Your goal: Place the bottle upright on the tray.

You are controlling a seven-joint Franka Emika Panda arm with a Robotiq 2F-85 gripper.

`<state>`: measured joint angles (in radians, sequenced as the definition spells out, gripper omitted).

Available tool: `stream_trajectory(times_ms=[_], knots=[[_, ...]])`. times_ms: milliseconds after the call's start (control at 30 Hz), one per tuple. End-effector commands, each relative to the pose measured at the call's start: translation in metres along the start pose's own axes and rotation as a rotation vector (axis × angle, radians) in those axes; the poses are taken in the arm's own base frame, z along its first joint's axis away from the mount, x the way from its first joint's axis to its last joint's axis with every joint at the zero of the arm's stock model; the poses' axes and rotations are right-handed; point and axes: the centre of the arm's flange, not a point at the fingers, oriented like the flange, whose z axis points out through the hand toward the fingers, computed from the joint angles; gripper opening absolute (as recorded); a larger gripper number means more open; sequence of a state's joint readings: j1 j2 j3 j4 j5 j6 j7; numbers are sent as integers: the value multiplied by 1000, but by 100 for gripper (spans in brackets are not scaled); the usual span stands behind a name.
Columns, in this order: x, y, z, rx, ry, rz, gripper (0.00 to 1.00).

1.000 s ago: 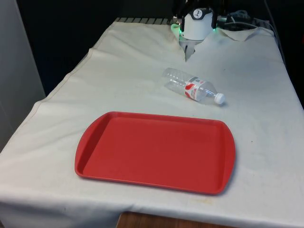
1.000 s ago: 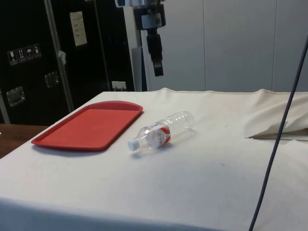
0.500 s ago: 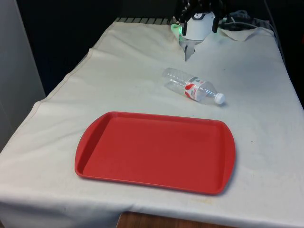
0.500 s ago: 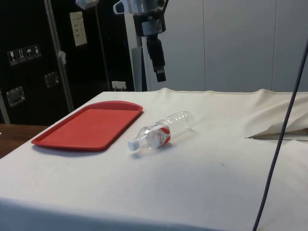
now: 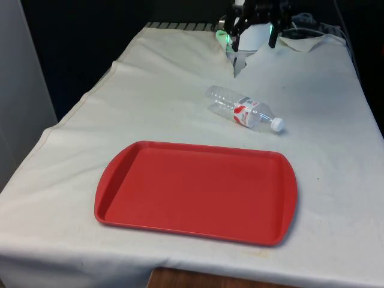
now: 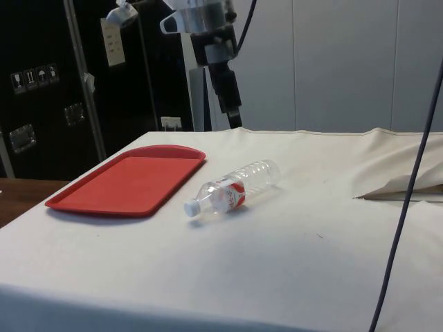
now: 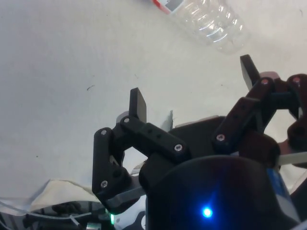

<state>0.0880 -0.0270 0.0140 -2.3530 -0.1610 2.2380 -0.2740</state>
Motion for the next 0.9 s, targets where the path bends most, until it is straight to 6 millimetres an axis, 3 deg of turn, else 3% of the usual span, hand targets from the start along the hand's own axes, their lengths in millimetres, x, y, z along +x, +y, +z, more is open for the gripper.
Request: stream_trajectory(times_ms=[0, 867], knots=[[1, -1, 3, -10, 1, -11, 100], [12, -12, 30, -64, -50, -120, 100]])
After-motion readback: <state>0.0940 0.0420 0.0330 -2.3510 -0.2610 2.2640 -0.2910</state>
